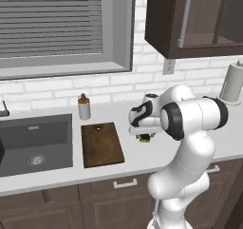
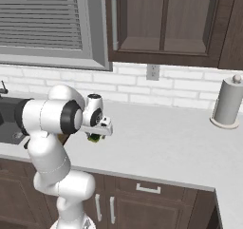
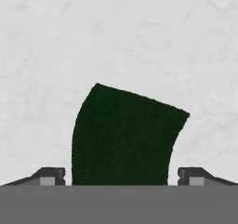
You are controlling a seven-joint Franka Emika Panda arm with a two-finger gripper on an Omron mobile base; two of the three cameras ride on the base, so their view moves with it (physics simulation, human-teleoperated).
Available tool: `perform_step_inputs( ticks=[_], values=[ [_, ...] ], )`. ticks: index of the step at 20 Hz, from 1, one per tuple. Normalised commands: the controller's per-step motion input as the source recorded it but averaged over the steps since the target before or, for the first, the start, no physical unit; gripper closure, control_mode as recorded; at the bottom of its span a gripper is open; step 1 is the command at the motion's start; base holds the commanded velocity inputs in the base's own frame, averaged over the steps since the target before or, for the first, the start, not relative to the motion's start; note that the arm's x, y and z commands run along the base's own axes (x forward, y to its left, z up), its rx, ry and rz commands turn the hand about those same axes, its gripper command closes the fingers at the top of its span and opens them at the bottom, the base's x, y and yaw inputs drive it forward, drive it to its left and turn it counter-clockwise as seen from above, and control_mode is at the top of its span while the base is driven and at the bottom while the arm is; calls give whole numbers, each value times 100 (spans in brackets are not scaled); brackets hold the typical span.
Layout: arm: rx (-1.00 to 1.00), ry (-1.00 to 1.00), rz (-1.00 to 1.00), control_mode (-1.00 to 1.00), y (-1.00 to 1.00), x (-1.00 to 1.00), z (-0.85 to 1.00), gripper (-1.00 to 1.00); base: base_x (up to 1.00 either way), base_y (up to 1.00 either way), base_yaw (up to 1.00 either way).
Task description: Pick up the sponge from the counter and clean the cutting board by briefly scrubbing or pressing down on the cutting board. Once finished, release the sponge.
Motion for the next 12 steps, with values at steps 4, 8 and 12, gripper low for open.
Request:
perform_step_inputs(
  ticks=[4,8,12],
  values=[
    [0,0,0,-100,8,3,-2,100,0,0,0],
    [0,0,0,-100,1,0,0,100,0,0,0],
    [0,-14,-3,-100,13,-38,55,100,0,0,0]
  ],
)
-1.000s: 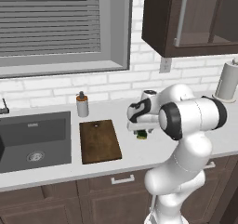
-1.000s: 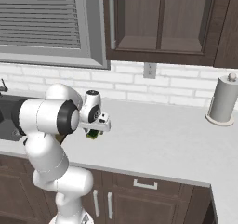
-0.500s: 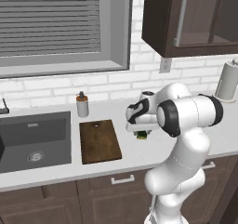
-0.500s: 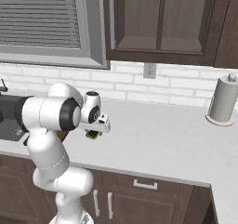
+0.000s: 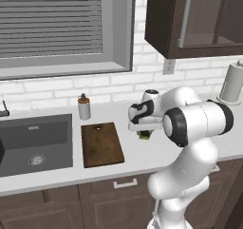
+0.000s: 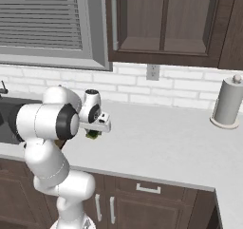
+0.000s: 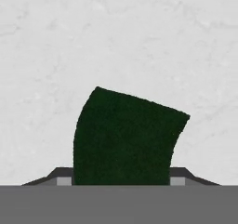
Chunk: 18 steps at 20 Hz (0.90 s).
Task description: Pick up the sponge from the counter and clean the cutting board by briefly scrubbing or pressing down on the cutting board. Once finished, release the sponge.
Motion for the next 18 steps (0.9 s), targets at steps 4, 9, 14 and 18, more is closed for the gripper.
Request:
perform_step_inputs(
  ticks=[4,9,14,18],
  values=[
    [0,-7,-16,-100,37,-27,51,100,0,0,0],
    [-6,2,-21,-100,87,-6,62,100,0,0,0],
    [-15,-13,-2,-100,83,-12,32,100,0,0,0],
    [-4,-6,7,-100,67,-30,4,100,0,0,0]
  ],
)
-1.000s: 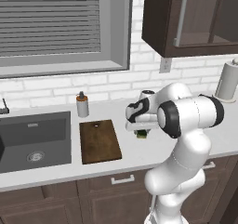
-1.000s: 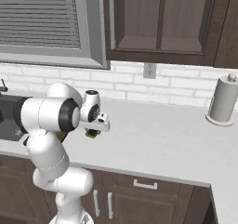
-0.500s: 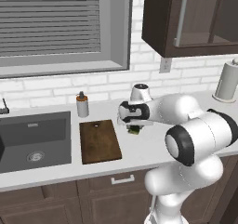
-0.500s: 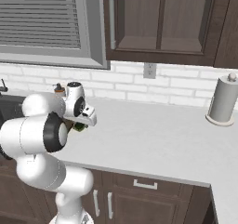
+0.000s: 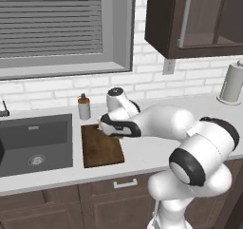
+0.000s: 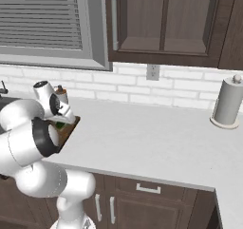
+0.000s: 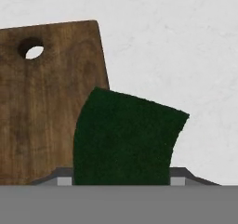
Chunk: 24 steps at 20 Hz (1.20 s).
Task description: Pick up the sponge from the counter and clean the cutting board by briefly scrubbing or pressing down on the cutting board. Once finished, release the sponge.
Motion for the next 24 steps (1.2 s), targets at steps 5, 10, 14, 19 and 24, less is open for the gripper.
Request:
perform_step_inputs(
  ticks=[5,10,14,19,24],
  values=[
    [0,0,17,-100,40,-30,-14,100,0,0,0],
    [0,-13,8,-100,33,-42,-10,100,0,0,0],
    [-5,-22,0,-100,24,-63,0,100,0,0,0],
    [-6,-13,0,-100,19,-44,0,100,0,0,0],
    [-2,4,0,-100,10,7,0,100,0,0,0]
  ],
)
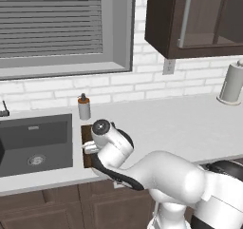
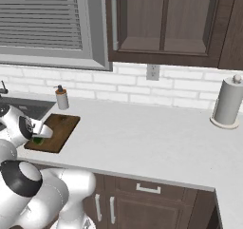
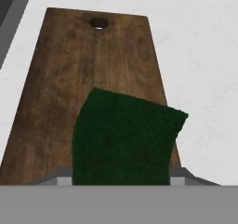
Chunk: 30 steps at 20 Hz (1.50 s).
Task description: Pick up the sponge from the counter and clean the cutting board by briefly scrubbing or pressing down on the cutting board. Once finished, release the sponge.
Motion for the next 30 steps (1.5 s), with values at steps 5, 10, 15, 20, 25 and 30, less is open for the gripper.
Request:
perform_step_inputs(
  ticks=[5,10,15,20,25,30],
  values=[
    [-5,1,0,-100,23,6,-2,100,0,0,0],
    [-7,0,0,-100,37,2,-4,100,0,0,0],
    [-5,0,0,-100,22,13,-13,100,0,0,0],
    [-1,0,0,-100,5,9,-32,100,0,0,0],
    [0,0,0,-100,0,12,-34,100,0,0,0],
    [0,0,0,-100,0,44,-18,100,0,0,0]
  ],
)
